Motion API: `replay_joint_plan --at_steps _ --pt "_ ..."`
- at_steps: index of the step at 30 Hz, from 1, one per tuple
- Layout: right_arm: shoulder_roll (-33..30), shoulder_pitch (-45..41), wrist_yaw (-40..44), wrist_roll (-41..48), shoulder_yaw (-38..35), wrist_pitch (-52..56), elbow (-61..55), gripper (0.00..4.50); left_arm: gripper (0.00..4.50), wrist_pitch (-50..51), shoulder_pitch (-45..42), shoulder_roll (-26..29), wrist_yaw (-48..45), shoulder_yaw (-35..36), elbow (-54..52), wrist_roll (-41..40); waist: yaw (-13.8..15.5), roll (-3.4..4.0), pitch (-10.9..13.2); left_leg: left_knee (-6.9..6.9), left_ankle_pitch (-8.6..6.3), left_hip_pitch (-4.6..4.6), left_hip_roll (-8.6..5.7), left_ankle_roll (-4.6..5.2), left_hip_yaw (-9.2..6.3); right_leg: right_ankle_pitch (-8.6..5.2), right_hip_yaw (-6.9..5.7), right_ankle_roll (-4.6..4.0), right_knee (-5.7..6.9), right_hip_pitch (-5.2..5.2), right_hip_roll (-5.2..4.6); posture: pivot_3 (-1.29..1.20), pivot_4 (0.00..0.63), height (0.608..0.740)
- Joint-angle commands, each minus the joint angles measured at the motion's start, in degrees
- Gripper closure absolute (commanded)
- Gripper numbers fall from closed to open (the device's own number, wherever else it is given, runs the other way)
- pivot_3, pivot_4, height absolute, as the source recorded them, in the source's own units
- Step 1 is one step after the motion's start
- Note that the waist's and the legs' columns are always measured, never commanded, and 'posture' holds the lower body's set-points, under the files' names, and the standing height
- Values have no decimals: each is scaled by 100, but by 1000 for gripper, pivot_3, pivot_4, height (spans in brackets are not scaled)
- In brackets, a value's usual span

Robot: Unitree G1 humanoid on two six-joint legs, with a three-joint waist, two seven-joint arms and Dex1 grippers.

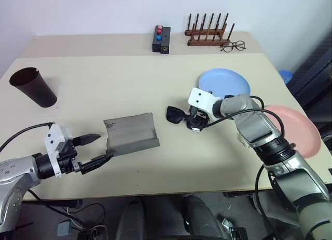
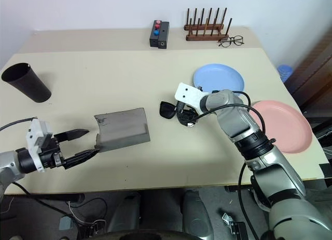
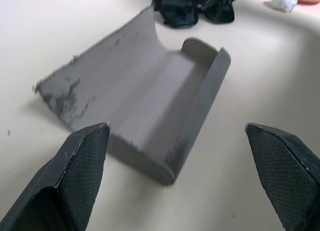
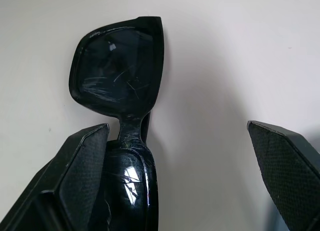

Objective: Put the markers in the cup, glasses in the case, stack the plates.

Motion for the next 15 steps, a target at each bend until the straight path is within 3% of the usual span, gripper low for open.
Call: replay_joint_plan --at_steps 1,9,12,15 --pt "117 50 -193 -196 -34 218 -265 0 44 -95 -122 21 39 11 -152 -134 0 -1 0 0 0 0 0 0 0 0 0 0 0 0 0 0 150 740" --pt "174 208 -343 -562 91 285 -386 0 44 -286 -84 -66 45 -90 -312 -168 -1 0 0 0 0 0 0 0 0 0 0 0 -1 0 0 0 150 740" --pt "120 242 -335 -689 151 166 -371 840 0 -289 -51 -121 113 -141 -436 -211 -1 0 0 0 0 0 0 0 0 0 0 0 0 0 0 0 150 740" --pt "106 267 -319 -770 162 90 -357 2389 0 -293 -32 -130 151 -180 -461 -189 1 0 0 0 0 0 0 0 0 0 0 0 -1 0 0 0 150 740"
